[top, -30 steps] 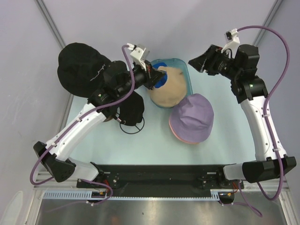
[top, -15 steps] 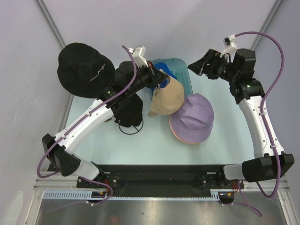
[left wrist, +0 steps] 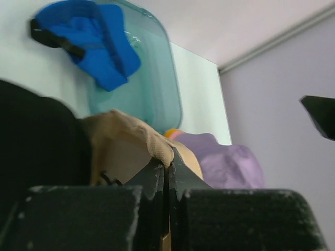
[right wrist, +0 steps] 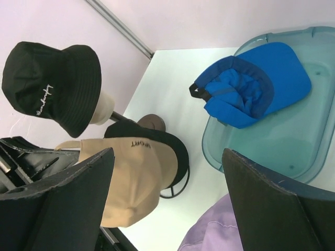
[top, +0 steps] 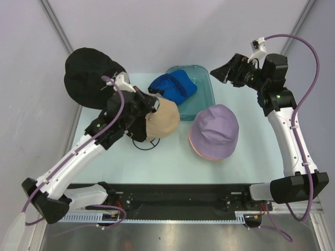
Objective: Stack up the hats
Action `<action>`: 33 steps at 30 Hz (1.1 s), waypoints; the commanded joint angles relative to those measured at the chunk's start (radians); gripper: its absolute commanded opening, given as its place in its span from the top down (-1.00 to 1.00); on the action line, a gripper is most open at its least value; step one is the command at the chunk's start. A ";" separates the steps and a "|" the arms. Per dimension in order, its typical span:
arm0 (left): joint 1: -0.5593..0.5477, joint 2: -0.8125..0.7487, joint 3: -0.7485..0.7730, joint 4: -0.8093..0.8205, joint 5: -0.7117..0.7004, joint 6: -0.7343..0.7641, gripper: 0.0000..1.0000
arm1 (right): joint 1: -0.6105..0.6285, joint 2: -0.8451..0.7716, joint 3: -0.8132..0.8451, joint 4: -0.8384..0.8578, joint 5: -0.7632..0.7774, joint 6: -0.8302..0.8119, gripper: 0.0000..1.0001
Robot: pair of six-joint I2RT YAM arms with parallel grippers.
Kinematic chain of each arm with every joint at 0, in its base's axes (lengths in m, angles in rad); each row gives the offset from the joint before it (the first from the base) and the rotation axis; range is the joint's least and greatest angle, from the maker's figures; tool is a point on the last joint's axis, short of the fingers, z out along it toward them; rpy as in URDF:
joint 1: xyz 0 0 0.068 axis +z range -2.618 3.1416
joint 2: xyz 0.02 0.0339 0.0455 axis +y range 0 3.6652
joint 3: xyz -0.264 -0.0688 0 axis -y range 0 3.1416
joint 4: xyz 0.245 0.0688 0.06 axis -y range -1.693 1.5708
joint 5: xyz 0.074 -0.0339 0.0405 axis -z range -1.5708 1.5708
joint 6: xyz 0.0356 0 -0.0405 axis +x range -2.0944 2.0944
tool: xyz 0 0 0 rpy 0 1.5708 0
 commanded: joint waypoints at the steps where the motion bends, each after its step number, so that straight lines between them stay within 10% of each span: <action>1: 0.066 -0.088 -0.067 -0.026 -0.062 -0.037 0.99 | -0.002 -0.026 0.007 0.052 -0.031 0.019 -0.78; 33: 0.287 -0.154 -0.350 0.016 -0.083 0.178 1.00 | 0.037 -0.016 0.036 0.032 -0.023 -0.003 -0.78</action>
